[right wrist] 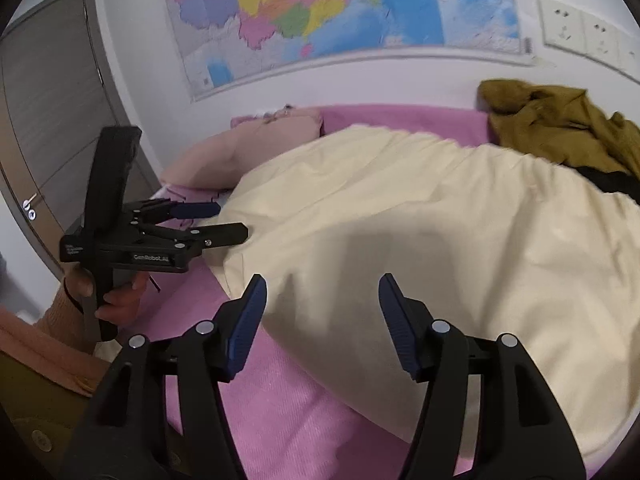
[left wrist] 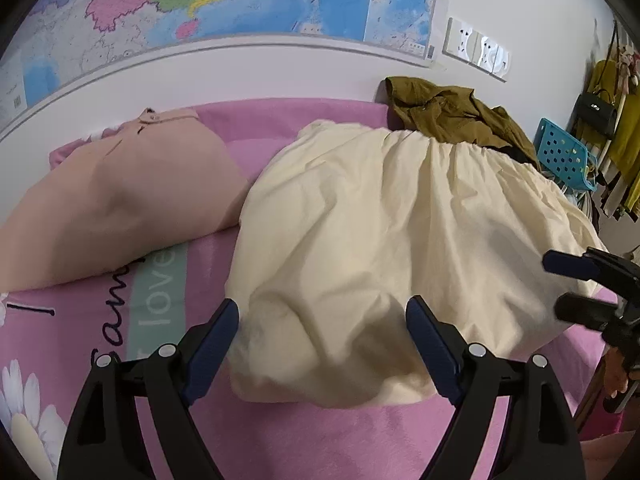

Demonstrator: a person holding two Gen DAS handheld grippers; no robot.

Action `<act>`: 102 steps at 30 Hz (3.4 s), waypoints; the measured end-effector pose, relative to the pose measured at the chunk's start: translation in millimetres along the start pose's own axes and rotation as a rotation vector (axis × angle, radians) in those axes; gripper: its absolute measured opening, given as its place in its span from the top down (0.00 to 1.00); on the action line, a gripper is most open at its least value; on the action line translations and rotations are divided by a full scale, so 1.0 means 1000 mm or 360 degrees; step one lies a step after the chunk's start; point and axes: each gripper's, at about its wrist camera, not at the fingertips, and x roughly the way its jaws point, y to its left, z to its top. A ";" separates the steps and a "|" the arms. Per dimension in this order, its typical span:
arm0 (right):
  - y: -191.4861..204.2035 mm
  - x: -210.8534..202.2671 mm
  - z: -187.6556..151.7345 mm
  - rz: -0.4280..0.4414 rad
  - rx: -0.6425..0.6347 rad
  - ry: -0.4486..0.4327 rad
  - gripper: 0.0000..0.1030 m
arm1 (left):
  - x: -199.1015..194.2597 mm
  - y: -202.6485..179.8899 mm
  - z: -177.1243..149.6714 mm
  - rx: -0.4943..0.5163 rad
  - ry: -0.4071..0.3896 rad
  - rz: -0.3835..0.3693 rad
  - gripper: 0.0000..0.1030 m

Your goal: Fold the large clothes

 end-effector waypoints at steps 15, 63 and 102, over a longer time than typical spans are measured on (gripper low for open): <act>0.015 0.008 0.001 -0.0040 -0.0066 0.0035 0.38 | 0.011 0.023 -0.012 -0.0146 0.0093 -0.0095 0.17; 0.001 -0.038 -0.018 0.0108 0.0115 -0.0016 0.46 | 0.045 0.010 0.004 -0.0732 0.0113 -0.0711 0.11; -0.164 -0.084 -0.097 -0.0449 0.1315 -0.0452 0.53 | 0.066 -0.023 0.024 -0.0478 0.0155 -0.0485 0.29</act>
